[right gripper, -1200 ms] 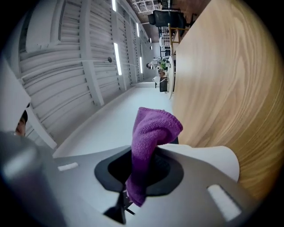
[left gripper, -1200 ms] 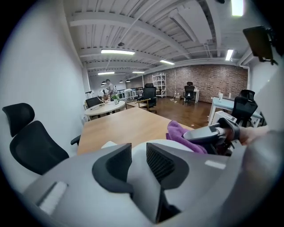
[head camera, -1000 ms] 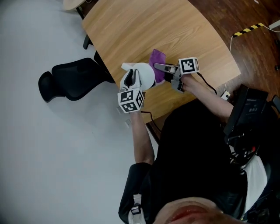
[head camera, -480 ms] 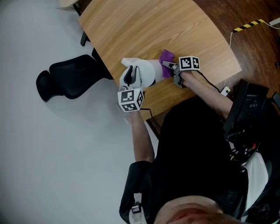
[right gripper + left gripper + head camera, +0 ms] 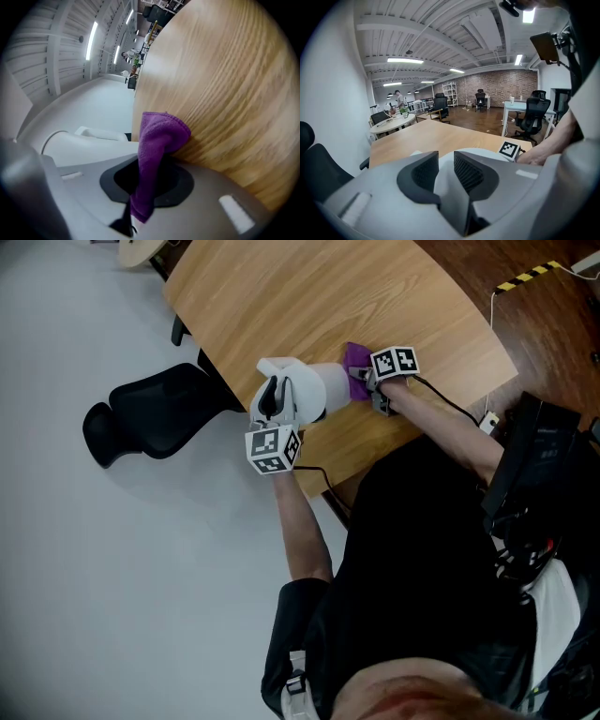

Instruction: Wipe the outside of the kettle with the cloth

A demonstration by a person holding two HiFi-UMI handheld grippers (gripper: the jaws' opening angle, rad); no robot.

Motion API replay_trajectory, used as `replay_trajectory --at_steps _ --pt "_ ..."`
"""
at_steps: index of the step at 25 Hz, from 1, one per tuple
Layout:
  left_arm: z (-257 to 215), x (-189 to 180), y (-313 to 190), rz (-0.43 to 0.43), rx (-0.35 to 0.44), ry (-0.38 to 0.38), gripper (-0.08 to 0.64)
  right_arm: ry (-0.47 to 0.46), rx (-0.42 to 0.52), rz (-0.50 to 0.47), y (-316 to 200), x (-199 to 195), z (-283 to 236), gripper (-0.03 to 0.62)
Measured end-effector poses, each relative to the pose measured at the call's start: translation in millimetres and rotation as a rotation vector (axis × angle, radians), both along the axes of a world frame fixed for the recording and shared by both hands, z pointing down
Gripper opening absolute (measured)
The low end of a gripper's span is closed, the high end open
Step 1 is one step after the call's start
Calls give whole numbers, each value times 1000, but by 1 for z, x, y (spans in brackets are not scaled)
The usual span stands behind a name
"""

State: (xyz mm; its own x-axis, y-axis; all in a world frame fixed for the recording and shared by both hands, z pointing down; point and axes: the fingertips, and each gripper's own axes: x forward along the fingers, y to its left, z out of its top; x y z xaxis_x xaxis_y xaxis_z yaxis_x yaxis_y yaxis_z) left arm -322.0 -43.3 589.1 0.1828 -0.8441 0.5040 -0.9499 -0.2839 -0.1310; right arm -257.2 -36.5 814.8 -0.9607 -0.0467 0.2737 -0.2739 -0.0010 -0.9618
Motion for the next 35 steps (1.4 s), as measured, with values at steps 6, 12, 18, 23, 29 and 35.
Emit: replay_trajectory --at_steps 6,12,18,23,29,35 --pt "3 5 2 61 -29 8 37 -14 -6 52 4 3 4 52" --pt "-5 -14 -1 -177 -33 65 38 -181 32 49 -11 20 -59 55" --pt "6 -17 -1 -265 -70 18 41 -596 178 -9 -34 28 -241 55" --pt "5 -8 1 -247 -52 -10 38 -562 104 -41 -27 13 -209 55" --pt "6 -2 8 -236 -6 -31 40 -360 20 -37 -23 -1 -106 55" --pt "0 -3 13 -222 4 -16 41 -99 56 -86 -14 -7 -34 55"
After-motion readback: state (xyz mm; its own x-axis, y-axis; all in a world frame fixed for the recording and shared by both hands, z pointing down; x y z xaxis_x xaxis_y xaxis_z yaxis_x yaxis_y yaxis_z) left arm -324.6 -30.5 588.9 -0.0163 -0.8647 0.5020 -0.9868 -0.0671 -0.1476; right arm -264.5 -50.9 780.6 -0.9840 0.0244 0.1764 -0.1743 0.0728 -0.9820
